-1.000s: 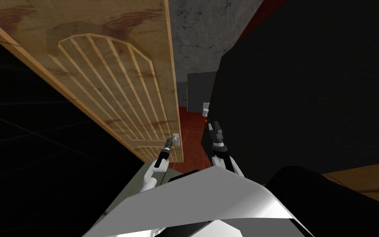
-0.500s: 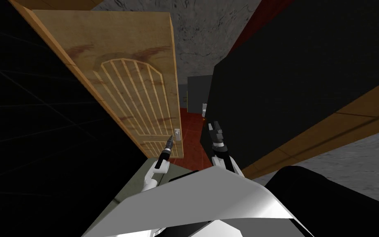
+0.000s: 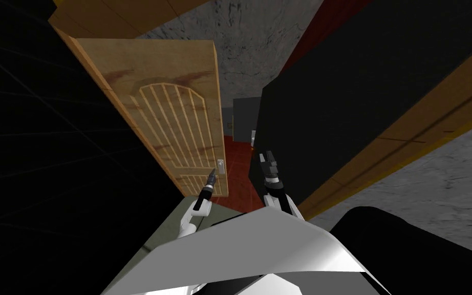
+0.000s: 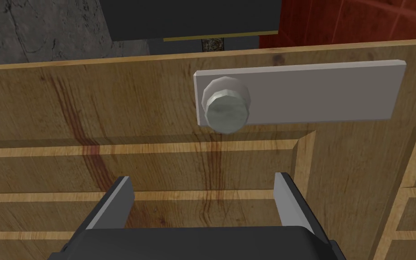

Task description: Push the door open

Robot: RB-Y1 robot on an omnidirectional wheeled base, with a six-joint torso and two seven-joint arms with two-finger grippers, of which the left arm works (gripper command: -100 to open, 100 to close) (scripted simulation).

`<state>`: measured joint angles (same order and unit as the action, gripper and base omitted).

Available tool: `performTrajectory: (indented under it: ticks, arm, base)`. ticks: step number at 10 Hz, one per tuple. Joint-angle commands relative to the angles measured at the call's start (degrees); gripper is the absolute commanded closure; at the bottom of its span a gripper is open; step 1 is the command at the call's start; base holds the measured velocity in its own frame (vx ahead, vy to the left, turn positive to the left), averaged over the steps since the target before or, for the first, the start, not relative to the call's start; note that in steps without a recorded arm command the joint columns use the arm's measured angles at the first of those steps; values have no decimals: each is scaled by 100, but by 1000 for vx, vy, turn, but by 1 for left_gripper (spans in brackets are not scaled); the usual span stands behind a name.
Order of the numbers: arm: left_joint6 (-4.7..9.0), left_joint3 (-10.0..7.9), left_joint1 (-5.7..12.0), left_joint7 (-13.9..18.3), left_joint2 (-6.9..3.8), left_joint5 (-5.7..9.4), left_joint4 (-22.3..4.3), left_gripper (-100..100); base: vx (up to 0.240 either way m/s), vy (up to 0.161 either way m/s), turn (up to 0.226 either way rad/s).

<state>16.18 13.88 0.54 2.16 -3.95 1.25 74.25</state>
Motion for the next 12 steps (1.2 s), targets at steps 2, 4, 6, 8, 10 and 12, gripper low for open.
performTrajectory:
  ticks: [2,4,6,8,10,12]
  arm:
    - [60,-48,51,-15,6,-2,-90,-100]
    - [104,-88,92,-26,33,-4,-160,-100]
    - [144,-123,128,-37,77,-5,-223,-100]
    - [128,-112,118,-32,61,-4,-202,100]
    - [128,-112,118,-32,61,-4,-202,100]
    - [128,-112,118,-32,61,-4,-202,100]
  base:
    - [203,-62,-20]
    - [205,-56,-24]
    - [192,-39,-22]
    - [38,-9,2]
    - [-29,9,-5]
    - [-14,3,4]
